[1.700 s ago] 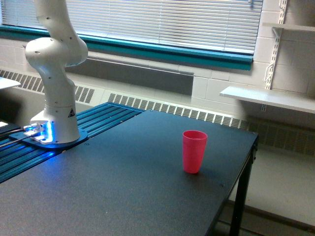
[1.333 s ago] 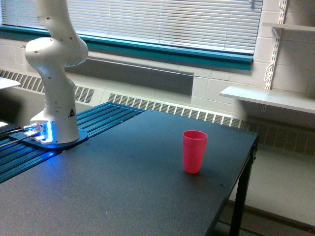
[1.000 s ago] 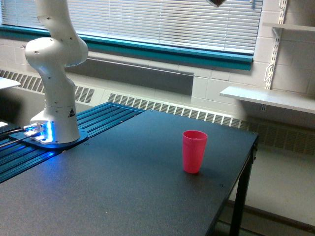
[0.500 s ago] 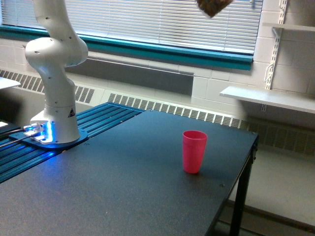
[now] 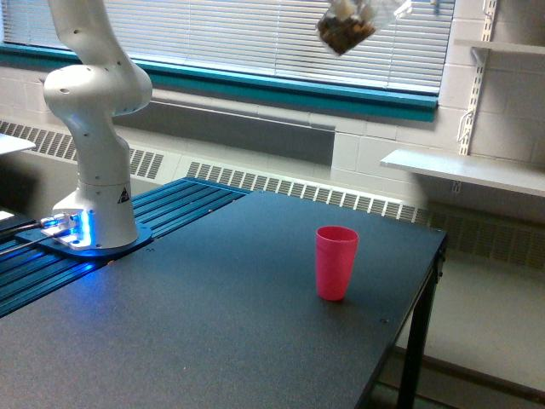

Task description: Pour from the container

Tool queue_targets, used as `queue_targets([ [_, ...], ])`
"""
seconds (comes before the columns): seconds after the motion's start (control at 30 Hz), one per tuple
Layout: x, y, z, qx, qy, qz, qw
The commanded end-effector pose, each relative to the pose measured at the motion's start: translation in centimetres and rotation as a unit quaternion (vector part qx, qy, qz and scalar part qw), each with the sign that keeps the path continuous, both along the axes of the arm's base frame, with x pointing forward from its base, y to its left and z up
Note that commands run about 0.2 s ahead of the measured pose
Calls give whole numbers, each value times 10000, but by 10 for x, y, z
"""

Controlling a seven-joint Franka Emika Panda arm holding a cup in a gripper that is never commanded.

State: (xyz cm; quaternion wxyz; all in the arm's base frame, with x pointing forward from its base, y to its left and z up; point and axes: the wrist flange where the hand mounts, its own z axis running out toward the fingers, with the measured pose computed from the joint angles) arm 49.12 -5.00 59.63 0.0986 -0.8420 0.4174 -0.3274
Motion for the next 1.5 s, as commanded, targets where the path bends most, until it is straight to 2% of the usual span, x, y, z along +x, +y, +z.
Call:
queue_targets([
  [0.03,-13,9,-15,185,118,-261,9994],
  [0.77,-38,26,-74,405,709,-406,9958],
  [1.1,-45,30,-102,560,1058,-444,9918],
  [1.5,-39,32,-133,866,1364,-402,9860],
])
